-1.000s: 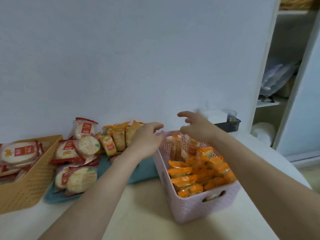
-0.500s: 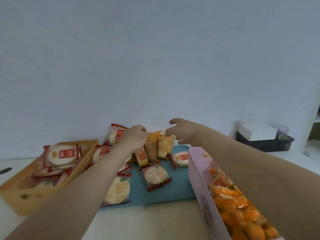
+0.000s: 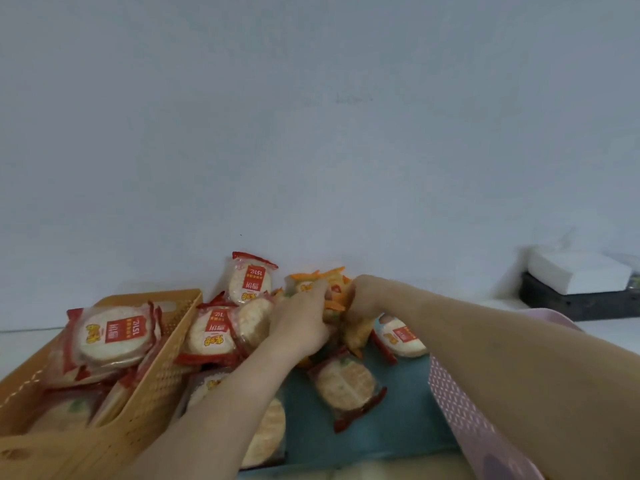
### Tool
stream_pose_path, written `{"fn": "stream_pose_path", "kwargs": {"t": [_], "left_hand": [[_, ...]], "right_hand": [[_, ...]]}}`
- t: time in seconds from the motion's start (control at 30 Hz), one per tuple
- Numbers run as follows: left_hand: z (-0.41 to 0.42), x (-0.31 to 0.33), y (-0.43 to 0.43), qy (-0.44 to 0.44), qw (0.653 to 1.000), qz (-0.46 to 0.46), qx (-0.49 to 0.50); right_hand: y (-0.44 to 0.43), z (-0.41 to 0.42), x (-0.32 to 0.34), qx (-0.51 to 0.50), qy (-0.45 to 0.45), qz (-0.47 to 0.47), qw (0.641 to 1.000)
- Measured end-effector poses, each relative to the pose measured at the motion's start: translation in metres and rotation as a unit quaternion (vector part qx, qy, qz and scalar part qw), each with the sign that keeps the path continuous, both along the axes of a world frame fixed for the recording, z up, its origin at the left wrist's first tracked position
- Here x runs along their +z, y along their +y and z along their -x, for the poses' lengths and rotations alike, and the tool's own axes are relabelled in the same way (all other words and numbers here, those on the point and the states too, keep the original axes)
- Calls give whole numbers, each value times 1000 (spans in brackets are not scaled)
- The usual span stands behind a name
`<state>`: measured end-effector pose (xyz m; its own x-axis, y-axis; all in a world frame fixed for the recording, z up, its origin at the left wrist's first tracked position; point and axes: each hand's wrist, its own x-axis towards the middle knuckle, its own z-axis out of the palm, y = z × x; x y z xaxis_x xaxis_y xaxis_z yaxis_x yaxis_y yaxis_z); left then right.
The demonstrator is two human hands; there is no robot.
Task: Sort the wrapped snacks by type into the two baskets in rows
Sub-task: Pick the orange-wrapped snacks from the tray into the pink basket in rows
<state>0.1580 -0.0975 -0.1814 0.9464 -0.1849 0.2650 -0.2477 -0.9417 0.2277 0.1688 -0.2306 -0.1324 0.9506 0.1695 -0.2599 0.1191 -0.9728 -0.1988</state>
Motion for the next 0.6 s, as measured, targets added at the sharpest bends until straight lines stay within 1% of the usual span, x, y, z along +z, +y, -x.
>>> {"fn": "stream_pose_path", "kwargs": {"t": [0.03, 0.1, 0.17, 0.2, 0.27, 0.3, 0.37, 0.4, 0.47, 0.53, 0.6], "left_hand": [[1, -1, 4, 2, 1000, 15, -3], [6, -1, 10, 5, 999, 47, -15], [17, 4, 15, -28, 994, 101, -16], [23, 10, 16, -56, 987, 148, -14], [36, 26, 16, -91, 961, 261, -10], [45, 35, 13, -97, 942, 320, -16], [61, 49, 4, -87, 904, 415, -47], [68, 55, -1, -79, 890, 446, -63], [84, 63, -20, -58, 878, 464, -103], [98, 69, -41, -61, 888, 433, -142], [113, 73, -65, -74, 904, 381, -179]], "right_hand": [[2, 3, 0, 13, 4, 15, 1000], [5, 8, 3, 29, -10, 14, 999], [4, 13, 11, 14, -32, -31, 999], [0, 17, 17, -7, -40, -82, 996], [-11, 28, 34, -33, -67, -191, 979], [-19, 37, 44, -41, -88, -227, 969], [-38, 55, 61, -59, -138, -259, 954], [-47, 64, 68, -66, -160, -262, 949], [-72, 86, 77, -75, -216, -242, 943], [-98, 103, 77, -98, -290, -172, 936], [-124, 117, 69, -148, -343, -129, 919]]}}
